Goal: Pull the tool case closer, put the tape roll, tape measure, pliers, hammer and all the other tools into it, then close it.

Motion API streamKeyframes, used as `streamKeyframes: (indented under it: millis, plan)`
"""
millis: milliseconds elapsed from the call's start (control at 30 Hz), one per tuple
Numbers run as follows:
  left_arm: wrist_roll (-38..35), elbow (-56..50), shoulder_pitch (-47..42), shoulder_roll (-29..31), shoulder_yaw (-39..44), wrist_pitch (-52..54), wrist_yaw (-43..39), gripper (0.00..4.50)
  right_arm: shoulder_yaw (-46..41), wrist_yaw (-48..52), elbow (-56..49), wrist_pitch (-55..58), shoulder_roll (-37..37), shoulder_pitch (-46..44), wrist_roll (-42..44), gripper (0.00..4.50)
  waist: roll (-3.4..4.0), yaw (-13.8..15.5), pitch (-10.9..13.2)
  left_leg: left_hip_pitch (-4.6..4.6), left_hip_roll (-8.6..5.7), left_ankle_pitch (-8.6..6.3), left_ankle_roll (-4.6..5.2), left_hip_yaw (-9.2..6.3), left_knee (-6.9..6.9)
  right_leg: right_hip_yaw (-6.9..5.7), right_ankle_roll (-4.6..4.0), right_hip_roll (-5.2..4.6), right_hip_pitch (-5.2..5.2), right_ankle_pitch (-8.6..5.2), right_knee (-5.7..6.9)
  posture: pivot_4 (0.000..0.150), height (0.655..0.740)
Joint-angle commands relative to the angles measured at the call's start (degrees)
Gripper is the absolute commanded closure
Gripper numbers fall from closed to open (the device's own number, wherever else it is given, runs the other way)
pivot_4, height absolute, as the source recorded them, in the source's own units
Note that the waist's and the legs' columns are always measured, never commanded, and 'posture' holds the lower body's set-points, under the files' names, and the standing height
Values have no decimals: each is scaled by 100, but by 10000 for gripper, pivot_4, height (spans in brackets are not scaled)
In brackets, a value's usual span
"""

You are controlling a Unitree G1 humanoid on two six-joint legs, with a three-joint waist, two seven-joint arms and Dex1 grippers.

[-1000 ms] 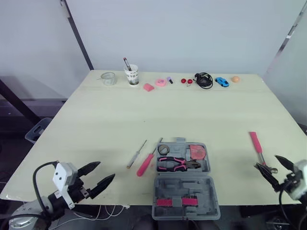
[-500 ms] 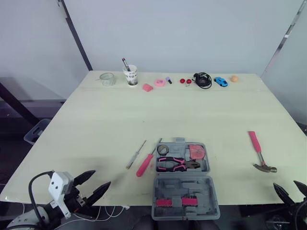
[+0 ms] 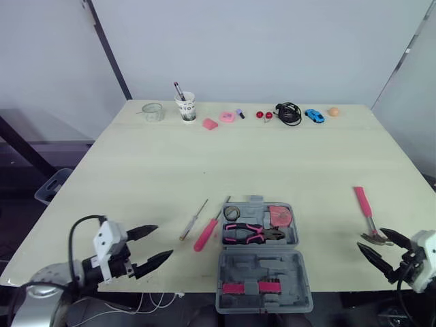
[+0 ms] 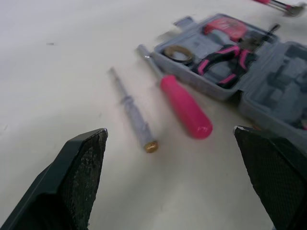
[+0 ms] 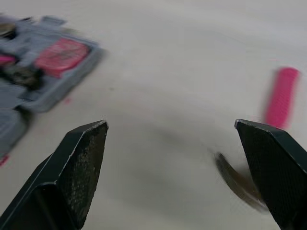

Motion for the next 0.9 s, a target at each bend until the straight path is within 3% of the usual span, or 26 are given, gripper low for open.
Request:
streamKeyframes:
  millis: [33, 300, 367, 400, 433, 467, 633, 700, 900]
  plan:
    - [253, -30, -262, 197, -345, -214, -262, 0, 265, 271, -254, 3, -268, -200, -133, 412, -1, 4, 0, 0, -14, 0, 0, 0, 0, 0, 0, 1, 0, 0, 0, 1500, 7400]
    - [541, 13, -1200, 208, -1363, -153, -693, 0, 1319, 609, -395, 542, -731, -1145, -488, 412, -3, 4, 1, 1, -19, 1, 1, -4, 5, 0, 2, 7, 3, 1, 3, 1500, 7400]
    - [605, 187, -1442, 171, -1546, -170, -783, 5355, 1562, 774, -316, 553, -832, -1373, -603, 0, -3, 6, 1, 0, -19, 1, 1, -3, 6, -1, 3, 11, 3, 1, 3, 1500, 7400]
    - [671, 275, -1544, 183, -1659, -214, -866, 10242, 1680, 845, -236, 533, -874, -1494, -680, 5200, -3, 7, 1, -1, -20, 1, 1, -2, 6, -1, 3, 12, 3, 1, 3, 1500, 7400]
    - [720, 348, -1621, 192, -1746, -252, -932, 13737, 1766, 890, -164, 544, -892, -1596, -721, 6038, -3, 6, 1, -1, -20, 1, 1, -2, 6, -1, 3, 14, 3, 1, 4, 1500, 7400]
    - [740, 412, -1702, 179, -1826, -244, -981, 18420, 1862, 928, -73, 551, -905, -1707, -778, 9597, -3, 2, 2, -1, -20, 1, 1, -1, 6, -1, 3, 16, 4, 1, 4, 1500, 7400]
    - [896, 480, -2011, 167, -2239, -4, -1131, 44678, 2324, 1179, 306, 400, -1011, -2054, -1163, 36896, -6, 15, 3, -4, -21, 1, 1, 3, 9, -1, 4, 18, 4, 2, 4, 1500, 7400]
    - [959, 468, -2125, 146, -2385, 108, -1126, 45000, 2490, 1262, 407, 364, -1020, -2171, -1286, 44741, -6, 21, 3, -7, -22, 1, 1, 4, 11, -2, 4, 18, 4, 2, 4, 1500, 7400]
    - [1187, 592, -2379, 115, -2626, 294, -1015, 45000, 2836, 1380, 607, 271, -978, -2437, -1592, 44741, -6, 12, 3, -8, -22, 1, 2, 3, 12, -3, 26, 21, 3, 14, 6, 1500, 7400]
